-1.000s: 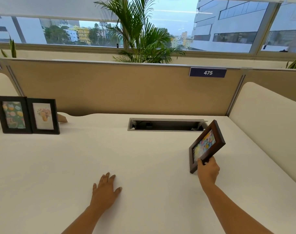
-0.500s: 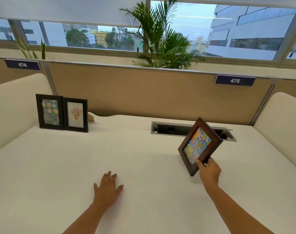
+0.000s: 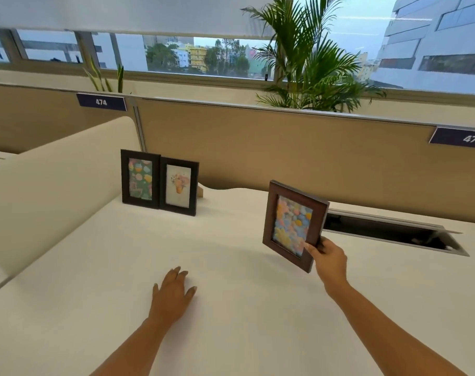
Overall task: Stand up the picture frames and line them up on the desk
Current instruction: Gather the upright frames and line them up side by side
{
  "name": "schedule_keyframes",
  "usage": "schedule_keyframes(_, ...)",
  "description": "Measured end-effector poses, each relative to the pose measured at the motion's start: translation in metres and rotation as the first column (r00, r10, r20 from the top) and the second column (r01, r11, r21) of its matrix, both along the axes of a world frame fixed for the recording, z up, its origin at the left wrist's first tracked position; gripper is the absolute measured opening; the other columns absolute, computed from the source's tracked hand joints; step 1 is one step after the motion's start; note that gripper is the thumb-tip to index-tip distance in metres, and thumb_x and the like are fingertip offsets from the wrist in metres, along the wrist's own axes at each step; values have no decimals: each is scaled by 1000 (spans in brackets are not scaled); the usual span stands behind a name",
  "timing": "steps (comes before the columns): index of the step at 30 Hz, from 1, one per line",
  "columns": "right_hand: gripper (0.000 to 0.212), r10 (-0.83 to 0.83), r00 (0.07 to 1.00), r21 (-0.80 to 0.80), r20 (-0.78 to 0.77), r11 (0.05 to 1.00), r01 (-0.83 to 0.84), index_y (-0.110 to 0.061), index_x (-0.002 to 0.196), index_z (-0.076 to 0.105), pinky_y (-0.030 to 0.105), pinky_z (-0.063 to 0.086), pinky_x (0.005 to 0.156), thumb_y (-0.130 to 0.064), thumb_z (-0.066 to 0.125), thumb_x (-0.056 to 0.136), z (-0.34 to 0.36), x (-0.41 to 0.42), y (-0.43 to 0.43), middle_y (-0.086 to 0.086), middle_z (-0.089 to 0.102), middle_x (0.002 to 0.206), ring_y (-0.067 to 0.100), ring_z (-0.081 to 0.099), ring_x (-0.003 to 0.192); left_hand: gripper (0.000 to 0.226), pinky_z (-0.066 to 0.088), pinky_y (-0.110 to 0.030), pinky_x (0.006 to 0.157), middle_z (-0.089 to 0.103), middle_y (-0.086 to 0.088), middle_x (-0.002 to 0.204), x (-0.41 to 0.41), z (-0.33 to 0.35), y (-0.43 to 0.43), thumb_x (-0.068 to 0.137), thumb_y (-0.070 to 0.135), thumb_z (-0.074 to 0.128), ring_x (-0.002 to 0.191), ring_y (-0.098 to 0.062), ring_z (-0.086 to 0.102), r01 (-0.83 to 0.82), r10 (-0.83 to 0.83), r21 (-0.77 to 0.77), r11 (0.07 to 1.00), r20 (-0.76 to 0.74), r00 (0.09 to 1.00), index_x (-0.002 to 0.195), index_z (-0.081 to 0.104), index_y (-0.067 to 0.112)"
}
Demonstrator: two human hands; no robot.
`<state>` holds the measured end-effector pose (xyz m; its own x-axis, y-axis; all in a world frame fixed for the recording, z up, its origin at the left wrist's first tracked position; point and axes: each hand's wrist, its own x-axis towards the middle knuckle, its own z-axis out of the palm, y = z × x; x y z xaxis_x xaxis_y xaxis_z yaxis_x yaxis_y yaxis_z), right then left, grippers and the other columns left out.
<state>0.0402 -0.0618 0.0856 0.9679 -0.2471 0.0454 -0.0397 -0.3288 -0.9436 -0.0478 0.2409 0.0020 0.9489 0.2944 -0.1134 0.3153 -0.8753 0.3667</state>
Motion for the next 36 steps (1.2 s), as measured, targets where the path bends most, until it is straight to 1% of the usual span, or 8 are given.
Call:
schedule_keyframes(5,38,49,999,62,-17,997,-48,-8,119,58,45,50,91,-22,62,84,-2,27,49,13,65,117,20,55,92,52,14,-47,117,15,2,157,23,-4,38,96,41,37,146,-13,10,-16,15,29,999,10,1000,143,26,19)
schedule_keyframes(11,38,86,996,131,-39,988,-80,-8,121,55,46,49,94,-21,60,85,-8,64,99,13,63,121,21,55,97,53,15,-47,117,14,-1,157,56,-6,84,96,39,38,146,-17,12,-35,34,16,999,40,999,143,26,17)
schedule_keyframes(16,39,128,990,140,-57,983,-119,-8,122,53,45,49,94,-20,60,86,-16,89,128,12,61,123,20,55,98,53,15,-48,117,15,-3,157,78,-9,114,96,39,37,145,-18,14,-76,75,13,997,43,996,143,27,16)
schedule_keyframes(20,39,150,986,151,-77,979,-137,-8,123,53,44,48,95,-20,60,86,-28,109,148,11,61,122,20,54,98,54,13,-49,117,14,-3,157,94,-16,132,96,41,36,146,-18,12,-118,117,30,993,35,992,143,26,17)
schedule_keyframes(23,40,149,983,188,-107,974,-127,-9,123,53,45,47,97,-20,60,86,-38,118,160,9,61,121,19,54,99,55,12,-49,117,13,-3,158,100,-22,139,96,44,32,146,-17,10,-150,147,72,986,51,988,144,23,18)
schedule_keyframes(27,41,154,981,205,-118,970,-128,-9,124,52,45,47,97,-20,60,85,-45,132,170,7,60,119,20,55,100,56,10,-49,117,14,-2,158,113,-25,143,96,45,29,146,-17,10,-194,186,80,978,96,978,145,21,19)
schedule_keyframes(31,41,192,975,174,-114,970,-171,-8,125,51,45,47,96,-20,59,86,-47,143,172,5,59,118,18,54,100,56,9,-49,118,15,-1,158,116,-29,140,97,45,26,146,-17,9,-213,198,138,967,117,973,146,19,20)
schedule_keyframes(36,40,251,963,177,-100,957,-231,-10,126,49,44,48,95,-19,56,88,-49,155,169,3,58,118,19,55,102,55,6,-49,118,17,0,157,116,-33,141,96,44,27,146,-16,9,-223,204,111,968,158,966,145,22,20)
